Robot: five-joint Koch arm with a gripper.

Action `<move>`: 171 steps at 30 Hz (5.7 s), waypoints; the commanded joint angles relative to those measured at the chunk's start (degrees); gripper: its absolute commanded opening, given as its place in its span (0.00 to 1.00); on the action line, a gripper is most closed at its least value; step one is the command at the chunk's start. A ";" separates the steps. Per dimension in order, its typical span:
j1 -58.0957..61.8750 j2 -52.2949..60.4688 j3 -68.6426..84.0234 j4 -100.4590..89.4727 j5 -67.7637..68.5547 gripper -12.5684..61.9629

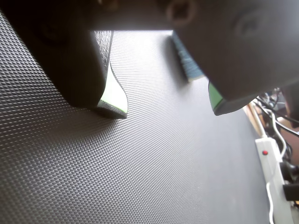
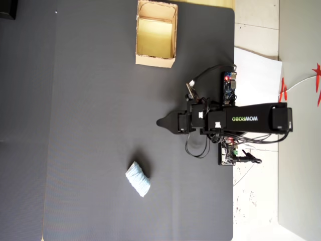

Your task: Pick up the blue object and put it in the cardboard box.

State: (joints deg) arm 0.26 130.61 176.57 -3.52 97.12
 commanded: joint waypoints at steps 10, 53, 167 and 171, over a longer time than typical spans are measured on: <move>0.00 5.10 2.11 6.42 0.26 0.63; 0.00 5.10 2.11 6.50 0.26 0.63; -34.54 -23.91 -48.43 24.52 2.72 0.61; -33.66 -30.23 -53.96 28.48 2.64 0.61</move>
State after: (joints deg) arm -33.49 100.28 128.14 25.84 96.68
